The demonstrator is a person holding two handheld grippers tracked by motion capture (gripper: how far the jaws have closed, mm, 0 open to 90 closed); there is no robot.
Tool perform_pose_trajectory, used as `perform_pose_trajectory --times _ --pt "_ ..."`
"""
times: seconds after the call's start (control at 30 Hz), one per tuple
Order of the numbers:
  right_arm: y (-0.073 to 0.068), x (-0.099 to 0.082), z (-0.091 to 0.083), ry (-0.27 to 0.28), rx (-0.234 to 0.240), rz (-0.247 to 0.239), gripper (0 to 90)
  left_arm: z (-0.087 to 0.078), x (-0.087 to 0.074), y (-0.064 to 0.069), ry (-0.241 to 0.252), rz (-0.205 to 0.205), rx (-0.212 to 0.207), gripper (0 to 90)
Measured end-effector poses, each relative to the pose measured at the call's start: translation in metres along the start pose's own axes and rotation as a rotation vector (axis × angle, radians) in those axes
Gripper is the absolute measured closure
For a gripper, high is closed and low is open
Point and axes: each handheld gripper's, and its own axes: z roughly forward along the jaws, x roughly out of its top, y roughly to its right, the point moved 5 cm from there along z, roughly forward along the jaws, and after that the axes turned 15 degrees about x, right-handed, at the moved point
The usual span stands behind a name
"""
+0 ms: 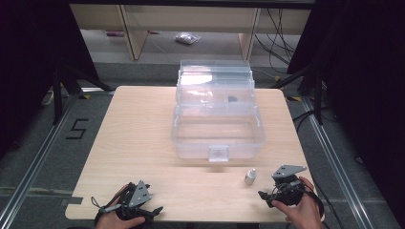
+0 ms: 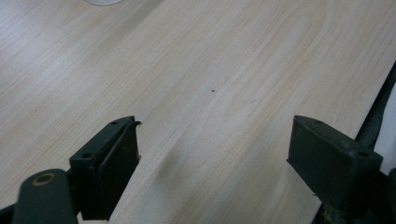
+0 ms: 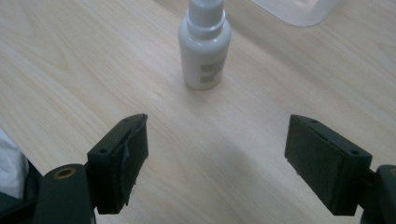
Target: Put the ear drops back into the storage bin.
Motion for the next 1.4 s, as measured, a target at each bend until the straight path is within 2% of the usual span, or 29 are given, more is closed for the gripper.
perform_pose_trajectory --times 0.03,0.07,0.1,0.13,0.27,0.3,0.37,0.4,0.43,0.47,0.5,0.53,0.57,0.6,0.63,0.67,0.7,0.73,0.77,0.87,0.93,1.07,1.1,1.13,1.17,1.2,1.3,1.33,1.4 --pt "0.0 0.002 -0.003 -0.016 0.002 -0.005 22.5 -0.002 -0.001 0.0 -0.005 0.014 -0.012 15.7" --pt "-0.001 0.004 -0.004 -0.017 0.004 0.0 22.6 -0.002 -0.001 0.0 -0.013 0.013 -0.014 15.7" --pt "-0.001 0.006 -0.006 -0.025 0.003 -0.016 23.0 -0.001 -0.001 0.001 -0.011 0.012 -0.017 15.7" --pt "-0.001 0.007 -0.006 -0.027 0.009 -0.035 23.3 -0.001 -0.001 0.0 -0.011 0.02 -0.014 15.7" --pt "-0.002 0.015 -0.007 -0.048 0.002 -0.054 23.9 -0.002 -0.001 0.0 -0.008 0.018 -0.011 15.7" --pt "-0.003 0.022 -0.006 -0.079 0.005 -0.069 25.3 -0.002 -0.001 -0.001 -0.009 0.021 -0.011 15.7" --pt "-0.005 0.024 -0.006 -0.081 0.006 -0.056 25.4 -0.002 -0.001 -0.001 -0.007 0.023 -0.007 15.7" --pt "-0.004 0.028 -0.005 -0.09 0.0 -0.084 25.5 0.0 0.0 0.001 0.002 -0.022 0.004 15.7" --pt "-0.005 0.032 -0.005 -0.098 -0.003 -0.085 25.6 0.0 0.0 0.0 0.002 0.003 -0.001 15.7" --pt "-0.005 0.034 -0.006 -0.103 -0.004 -0.082 25.6 0.0 0.0 0.001 0.004 -0.002 -0.007 15.7" --pt "-0.006 0.035 -0.005 -0.106 -0.005 -0.072 25.7 -0.002 0.0 0.0 -0.008 0.02 -0.015 15.6" --pt "-0.006 0.038 -0.005 -0.122 -0.007 -0.09 25.8 -0.002 0.0 0.0 -0.005 0.016 -0.014 15.7" --pt "-0.007 0.041 -0.004 -0.132 -0.003 -0.101 26.4 -0.001 0.001 0.001 0.009 -0.015 -0.006 15.6" --pt "-0.007 0.041 -0.004 -0.132 -0.003 -0.101 26.4 -0.001 0.001 0.001 0.009 -0.015 -0.006 15.7" --pt "-0.009 0.045 -0.002 -0.146 0.0 -0.113 26.7 -0.002 0.0 0.0 -0.005 0.014 -0.017 15.7" --pt "-0.009 0.047 0.0 -0.152 0.004 -0.132 26.8 -0.002 -0.001 -0.001 -0.008 0.023 -0.014 15.7" --pt "-0.01 0.048 0.001 -0.159 0.004 -0.119 27.2 0.0 0.0 0.0 0.002 0.01 -0.009 15.7" --pt "-0.01 0.048 0.001 -0.159 0.004 -0.119 27.2 0.0 0.0 0.0 0.002 0.01 -0.009 15.7" --pt "-0.009 0.05 0.002 -0.174 0.003 -0.13 27.8 0.001 0.0 0.0 0.005 -0.007 0.007 15.7" --pt "-0.009 0.054 0.007 -0.21 0.017 -0.128 29.8 0.0 0.0 0.0 -0.001 0.006 -0.005 15.7" --pt "-0.008 0.055 0.009 -0.214 0.017 -0.126 30.3 0.0 0.0 0.0 0.003 -0.004 -0.005 15.7" --pt "-0.005 0.057 0.016 -0.243 0.024 -0.119 33.8 -0.002 0.0 0.001 0.0 0.002 -0.015 15.7" --pt "-0.003 0.06 0.021 -0.252 0.031 -0.131 36.0 0.0 0.001 0.001 0.008 -0.011 -0.005 15.7" --pt "-0.003 0.06 0.021 -0.252 0.031 -0.131 36.0 0.0 0.001 0.001 0.008 -0.011 -0.005 15.7" --pt "-0.001 0.061 0.023 -0.269 0.032 -0.134 38.2 -0.002 -0.001 0.0 -0.009 0.013 -0.016 15.7" --pt "0.0 0.062 0.025 -0.27 0.034 -0.143 39.0 -0.001 -0.001 0.002 -0.01 -0.004 -0.017 15.7" --pt "0.002 0.063 0.028 -0.285 0.033 -0.146 41.2 -0.001 0.0 0.001 0.001 -0.001 -0.014 15.7" --pt "0.003 0.064 0.03 -0.291 0.032 -0.148 41.8 -0.002 0.0 0.0 -0.008 0.023 -0.015 15.7" --pt "0.004 0.066 0.032 -0.297 0.033 -0.15 43.6 -0.002 -0.001 0.0 -0.007 0.018 -0.018 15.7"
